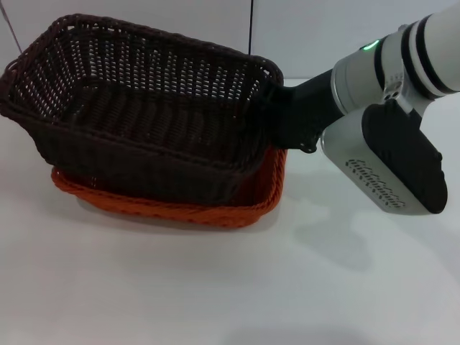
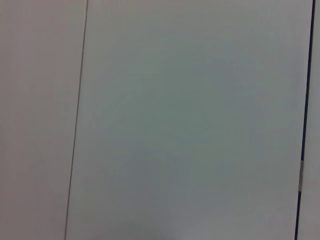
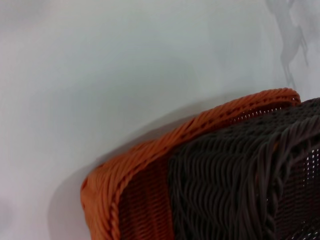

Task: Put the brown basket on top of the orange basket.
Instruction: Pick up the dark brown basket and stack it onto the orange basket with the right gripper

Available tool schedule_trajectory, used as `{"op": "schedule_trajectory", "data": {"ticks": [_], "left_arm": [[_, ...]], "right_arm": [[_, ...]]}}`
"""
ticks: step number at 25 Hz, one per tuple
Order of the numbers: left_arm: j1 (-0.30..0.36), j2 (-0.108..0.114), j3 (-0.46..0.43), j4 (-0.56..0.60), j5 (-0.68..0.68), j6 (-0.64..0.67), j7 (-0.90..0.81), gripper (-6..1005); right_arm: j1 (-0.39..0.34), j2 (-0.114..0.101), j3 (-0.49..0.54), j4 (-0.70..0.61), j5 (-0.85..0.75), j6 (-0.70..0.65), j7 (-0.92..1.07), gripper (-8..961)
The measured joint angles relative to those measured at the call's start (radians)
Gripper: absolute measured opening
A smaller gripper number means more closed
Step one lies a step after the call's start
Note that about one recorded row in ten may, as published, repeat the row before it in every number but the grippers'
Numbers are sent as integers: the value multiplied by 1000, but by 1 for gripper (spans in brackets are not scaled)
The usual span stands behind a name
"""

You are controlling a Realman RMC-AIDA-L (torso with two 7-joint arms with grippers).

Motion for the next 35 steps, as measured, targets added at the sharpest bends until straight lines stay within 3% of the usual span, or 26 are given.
{"op": "schedule_trajectory", "data": {"ticks": [10, 16, 25, 30, 33, 35], "left_arm": [[-6, 0, -2, -5, 0, -13, 0, 770], [-21, 0, -3, -6, -1, -43, -1, 770], [-45, 1, -3, -3, -16, -97, 3, 770], [-51, 2, -3, 2, -20, -104, 5, 770], [-52, 3, -3, 4, -22, -109, 6, 770], [-52, 3, -3, 4, -22, -109, 6, 770]], "right_arm": [[-15, -2, 14, 78, 50, 122, -18, 194], [-69, 0, -23, 101, 42, 173, -18, 217], [-93, 1, -73, 82, 18, 238, 58, 251], [-116, 3, -121, 56, -26, 257, 114, 451], [-146, 7, -131, 18, -42, 247, 121, 684], [-165, 10, -132, -8, -48, 234, 124, 682]]}}
